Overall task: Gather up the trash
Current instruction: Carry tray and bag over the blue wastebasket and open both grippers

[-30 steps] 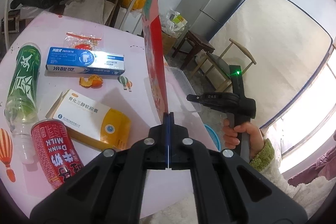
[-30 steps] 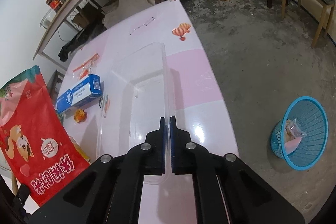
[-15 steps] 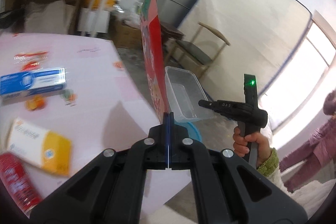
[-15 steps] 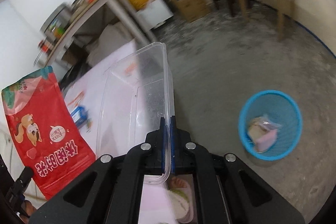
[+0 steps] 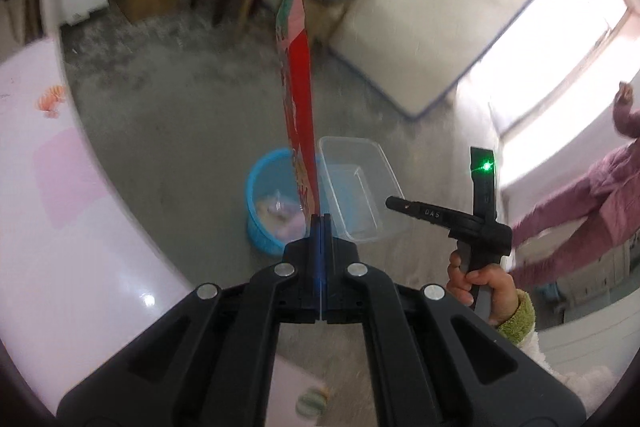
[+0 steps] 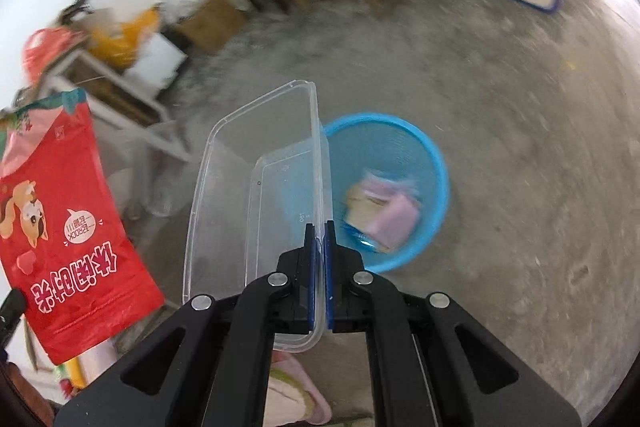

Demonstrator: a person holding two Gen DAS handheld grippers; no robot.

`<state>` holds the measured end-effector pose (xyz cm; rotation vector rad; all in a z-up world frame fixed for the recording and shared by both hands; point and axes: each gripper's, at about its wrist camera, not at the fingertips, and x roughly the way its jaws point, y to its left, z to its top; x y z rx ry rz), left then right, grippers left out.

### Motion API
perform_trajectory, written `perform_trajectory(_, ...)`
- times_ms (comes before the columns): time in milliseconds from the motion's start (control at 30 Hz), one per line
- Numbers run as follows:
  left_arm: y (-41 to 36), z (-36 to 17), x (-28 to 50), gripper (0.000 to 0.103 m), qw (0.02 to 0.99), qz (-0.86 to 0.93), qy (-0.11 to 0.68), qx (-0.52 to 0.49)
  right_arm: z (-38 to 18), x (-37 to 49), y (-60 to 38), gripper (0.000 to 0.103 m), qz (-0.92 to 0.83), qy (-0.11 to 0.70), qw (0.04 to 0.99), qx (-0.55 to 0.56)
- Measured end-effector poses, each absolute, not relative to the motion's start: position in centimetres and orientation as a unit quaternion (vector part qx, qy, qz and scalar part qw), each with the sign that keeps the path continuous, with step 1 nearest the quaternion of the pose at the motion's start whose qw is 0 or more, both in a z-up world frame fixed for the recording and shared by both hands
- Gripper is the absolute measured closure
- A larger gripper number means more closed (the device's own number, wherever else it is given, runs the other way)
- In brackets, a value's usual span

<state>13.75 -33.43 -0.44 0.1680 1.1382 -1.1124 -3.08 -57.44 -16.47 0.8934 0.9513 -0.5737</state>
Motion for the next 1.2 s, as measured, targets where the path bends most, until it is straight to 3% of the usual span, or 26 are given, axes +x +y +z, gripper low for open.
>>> perform_trajectory(233,-41.2,-5.6,14.9,0.103,0.672,-0.48,0.543,0.153,-23.4,-0.9,-61.1,0.098,-0.298,0.47,0.723,0.409)
perform_trajectory(300,-43.4,-6.9,15.2,0.103,0.669,-0.474,0.546,0.173,-25.2,0.2,-61.9,0.094,-0.286,0.471,0.729,0.406)
perform_trajectory(333,-44.3,-7.4,15.3,0.103,0.668,-0.47,0.547,0.181,-26.0,0.6,-62.3,0.088,-0.281,0.473,0.734,0.398)
perform_trajectory(367,-45.2,-8.0,15.4,0.103,0.667,-0.466,0.55,0.189,-27.0,1.0,-62.5,0.073,-0.28,0.476,0.736,0.392)
perform_trajectory(433,-46.7,-9.3,15.5,0.103,0.663,-0.457,0.556,0.204,-28.2,0.9,-62.8,0.064,-0.288,0.475,0.732,0.394)
perform_trajectory(867,-51.5,-14.8,14.4,0.103,0.644,-0.44,0.57,0.258,-28.3,-7.7,-61.2,0.052,-0.3,0.434,0.725,0.444)
perform_trajectory(900,-52.0,-15.8,14.5,0.101,0.637,-0.436,0.579,0.262,-28.6,-8.1,-61.1,0.052,-0.3,0.436,0.721,0.447)
perform_trajectory(1000,-52.4,-18.2,15.6,0.076,0.628,-0.404,0.609,0.269,-29.6,-9.2,-60.5,0.052,-0.298,0.446,0.708,0.459)
perform_trajectory(1200,-50.2,-16.0,16.6,0.065,0.638,-0.403,0.613,0.234,-29.8,-10.3,-59.1,0.051,-0.288,0.448,0.704,0.471)
